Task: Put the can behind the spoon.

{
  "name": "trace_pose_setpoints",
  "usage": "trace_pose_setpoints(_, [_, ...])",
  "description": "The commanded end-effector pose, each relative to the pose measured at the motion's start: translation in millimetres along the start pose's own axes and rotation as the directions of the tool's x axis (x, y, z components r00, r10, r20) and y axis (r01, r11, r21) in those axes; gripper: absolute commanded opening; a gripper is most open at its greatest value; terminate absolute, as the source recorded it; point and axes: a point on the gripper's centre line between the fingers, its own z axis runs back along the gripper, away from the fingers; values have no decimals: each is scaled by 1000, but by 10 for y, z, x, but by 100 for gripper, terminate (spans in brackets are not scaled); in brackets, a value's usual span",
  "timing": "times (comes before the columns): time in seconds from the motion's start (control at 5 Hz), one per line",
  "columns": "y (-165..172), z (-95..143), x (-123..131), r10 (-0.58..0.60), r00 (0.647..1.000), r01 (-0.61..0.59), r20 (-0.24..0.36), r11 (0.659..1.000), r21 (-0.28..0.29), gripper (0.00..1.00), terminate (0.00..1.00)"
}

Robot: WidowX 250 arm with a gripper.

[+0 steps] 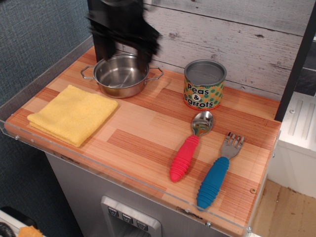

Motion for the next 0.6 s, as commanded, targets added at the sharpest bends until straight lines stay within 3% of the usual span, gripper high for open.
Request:
trace_pose_setpoints(0.0, [374, 51, 187, 122, 992, -122, 15, 992, -10, 100, 0])
trace_pose_setpoints(0.2, [611, -23, 193, 197, 980, -197, -16, 980, -18, 100, 0])
trace_pose_setpoints(0.4, [611, -23, 193, 197, 980, -197, -16, 980, -18, 100, 100])
